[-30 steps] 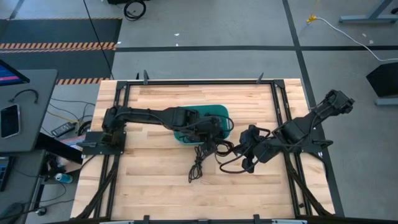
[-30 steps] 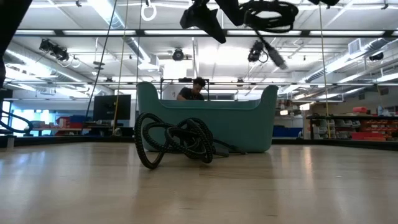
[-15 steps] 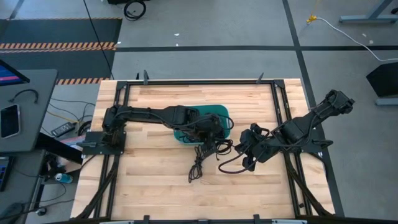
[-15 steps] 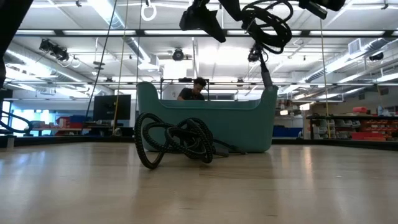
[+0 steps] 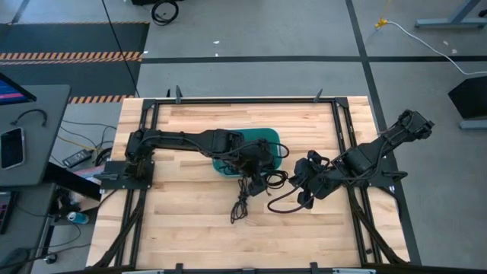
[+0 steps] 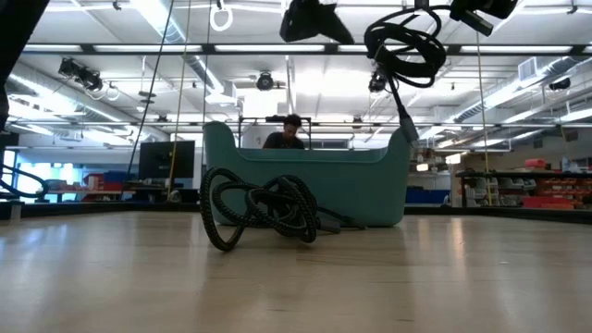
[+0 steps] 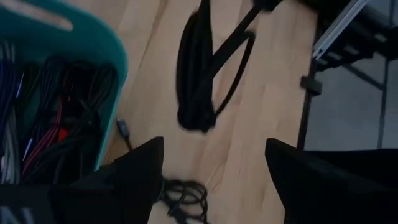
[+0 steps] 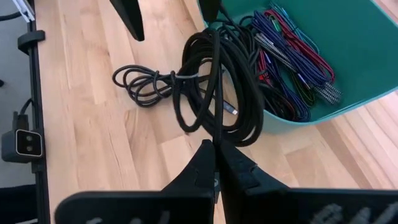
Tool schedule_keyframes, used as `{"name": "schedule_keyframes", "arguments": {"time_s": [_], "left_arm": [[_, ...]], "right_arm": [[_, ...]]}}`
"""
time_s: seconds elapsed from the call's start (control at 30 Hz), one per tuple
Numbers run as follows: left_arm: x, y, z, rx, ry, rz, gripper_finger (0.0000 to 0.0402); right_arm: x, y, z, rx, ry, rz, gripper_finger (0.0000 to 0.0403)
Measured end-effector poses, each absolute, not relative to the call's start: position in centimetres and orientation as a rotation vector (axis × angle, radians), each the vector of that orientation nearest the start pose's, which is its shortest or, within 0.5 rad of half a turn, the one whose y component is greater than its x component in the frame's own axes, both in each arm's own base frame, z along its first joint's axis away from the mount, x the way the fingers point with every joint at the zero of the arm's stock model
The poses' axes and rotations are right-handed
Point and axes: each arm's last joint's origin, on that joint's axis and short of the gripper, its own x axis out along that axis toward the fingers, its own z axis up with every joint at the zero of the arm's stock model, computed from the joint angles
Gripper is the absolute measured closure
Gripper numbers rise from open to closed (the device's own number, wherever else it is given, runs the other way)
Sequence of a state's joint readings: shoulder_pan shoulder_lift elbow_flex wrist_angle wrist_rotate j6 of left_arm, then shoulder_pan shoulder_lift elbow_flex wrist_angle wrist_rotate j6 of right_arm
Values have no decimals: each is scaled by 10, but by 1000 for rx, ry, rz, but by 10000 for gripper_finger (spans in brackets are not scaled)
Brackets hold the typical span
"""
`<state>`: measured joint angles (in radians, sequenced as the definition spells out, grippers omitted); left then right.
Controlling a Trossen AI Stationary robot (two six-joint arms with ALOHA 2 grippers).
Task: Pick and place USB-C Cables
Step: Put the bottom black charger cable into the light blue bin
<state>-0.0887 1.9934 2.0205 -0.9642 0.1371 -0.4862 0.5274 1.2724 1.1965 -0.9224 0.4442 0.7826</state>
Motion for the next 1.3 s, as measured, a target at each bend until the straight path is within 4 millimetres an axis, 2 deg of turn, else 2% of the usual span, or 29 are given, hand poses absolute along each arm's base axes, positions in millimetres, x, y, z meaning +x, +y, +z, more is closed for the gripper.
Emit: {"name": "schedule_keyframes", "arguments": {"time_s": [0.4,0.57,0.87,0.93,1.0,1.2,1.3], "left_arm": [[436,-42,341,-490,844,9,113],[435,-38,336,-381,859,86,113],[442,-37,325,-388,878,97,120],[445,-38,321,-405,880,104,140],[444,-38,320,-429,888,117,178],[444,-34,320,-451,893,133,368],[443,-29,321,-460,893,148,376]], "right_arm": [[216,111,318,260,837,-260,398],[217,112,319,254,821,-250,398],[222,114,323,237,756,-231,398],[222,114,323,238,754,-231,398],[222,114,323,238,754,-232,398],[224,110,324,219,741,-256,398],[229,103,325,208,737,-250,398]]}}
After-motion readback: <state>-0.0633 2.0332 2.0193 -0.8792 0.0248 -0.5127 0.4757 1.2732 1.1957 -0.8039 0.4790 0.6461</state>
